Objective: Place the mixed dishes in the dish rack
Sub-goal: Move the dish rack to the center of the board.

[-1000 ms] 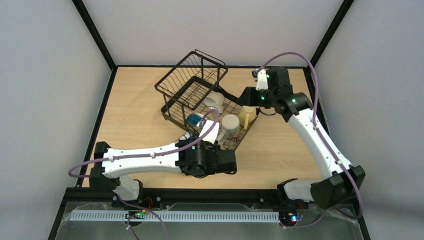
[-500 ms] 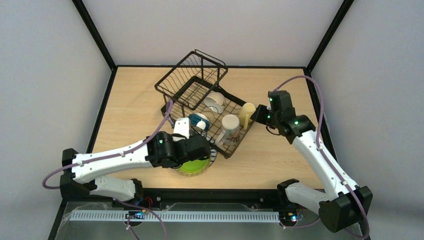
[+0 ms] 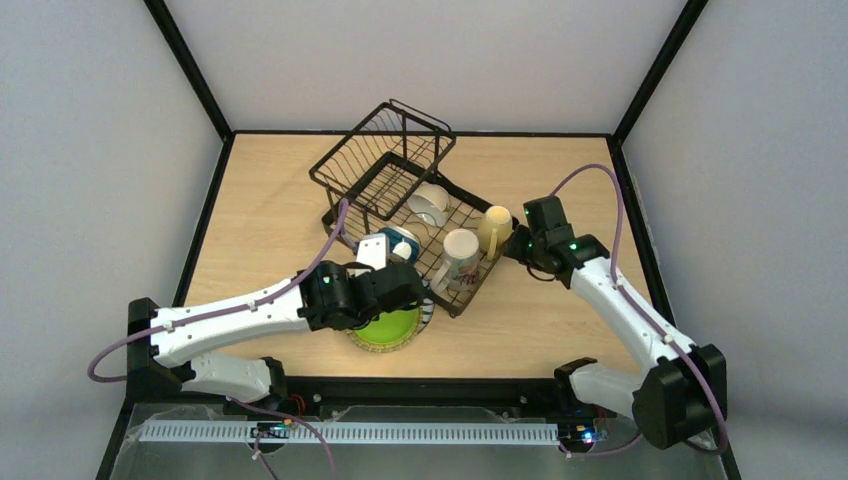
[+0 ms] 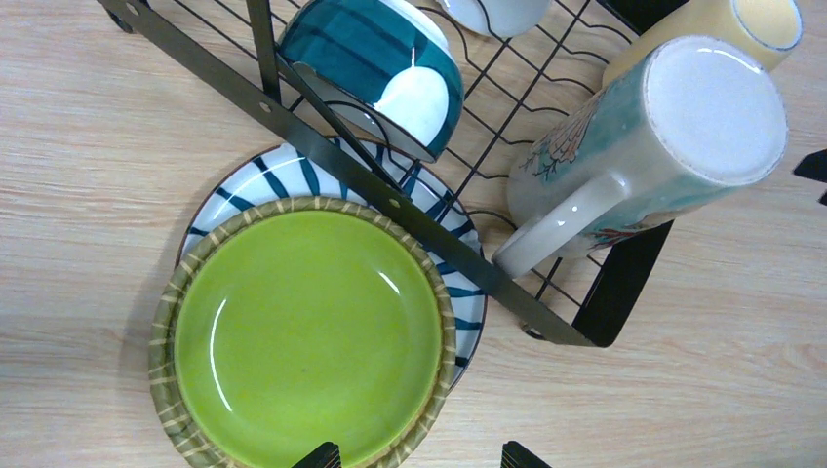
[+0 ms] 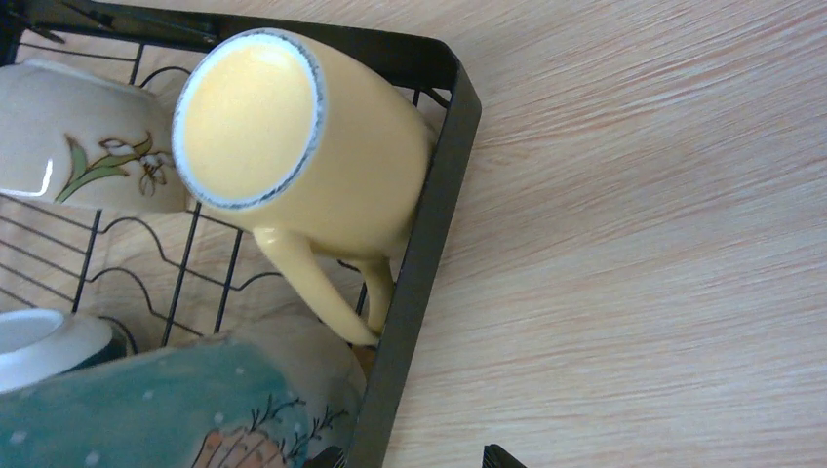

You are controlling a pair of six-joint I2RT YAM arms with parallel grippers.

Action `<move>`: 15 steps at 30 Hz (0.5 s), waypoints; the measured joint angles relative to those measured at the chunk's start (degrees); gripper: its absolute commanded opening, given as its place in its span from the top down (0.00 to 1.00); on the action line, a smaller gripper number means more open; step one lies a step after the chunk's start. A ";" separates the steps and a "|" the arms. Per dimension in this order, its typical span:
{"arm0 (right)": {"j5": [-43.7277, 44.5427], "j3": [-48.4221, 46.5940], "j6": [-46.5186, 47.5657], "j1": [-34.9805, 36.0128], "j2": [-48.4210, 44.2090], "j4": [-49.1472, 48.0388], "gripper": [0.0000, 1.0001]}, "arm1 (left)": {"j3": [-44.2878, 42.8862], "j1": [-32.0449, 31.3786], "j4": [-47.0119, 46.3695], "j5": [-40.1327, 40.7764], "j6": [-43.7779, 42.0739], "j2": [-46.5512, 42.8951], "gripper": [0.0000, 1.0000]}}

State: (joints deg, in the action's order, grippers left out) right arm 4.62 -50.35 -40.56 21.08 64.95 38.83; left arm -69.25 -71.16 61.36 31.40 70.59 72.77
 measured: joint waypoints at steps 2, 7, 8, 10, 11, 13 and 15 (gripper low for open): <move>0.44 0.00 -0.46 0.00 1.68 -1.07 0.20 | 0.15 0.76 -0.98 -0.57 -0.68 0.02 0.05; 1.77 0.07 -1.14 0.00 5.38 -3.32 0.21 | 0.92 2.10 -2.82 -1.86 -2.08 0.02 0.05; 1.99 0.07 -1.20 0.00 6.01 -3.76 0.20 | 0.96 2.23 -3.02 -1.97 -2.32 0.02 0.05; 2.47 0.07 -1.31 0.00 7.26 -4.72 0.21 | 0.96 2.43 -3.23 -2.21 -2.73 0.02 0.05; 2.62 0.07 -1.31 0.00 7.87 -5.16 0.21 | 0.96 2.51 -3.32 -2.34 -2.89 0.02 0.05; 2.97 0.07 -1.33 0.00 9.16 -5.97 0.21 | 0.96 2.73 -3.56 -2.58 -3.19 0.02 0.05; 3.41 0.02 -1.31 0.00 10.82 -6.67 0.21 | 0.96 2.93 -3.91 -2.86 -3.54 0.02 0.05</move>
State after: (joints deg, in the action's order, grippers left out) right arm 8.03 -50.33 -41.87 21.08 75.77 32.16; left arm -68.29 -68.23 57.45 28.53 67.05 72.79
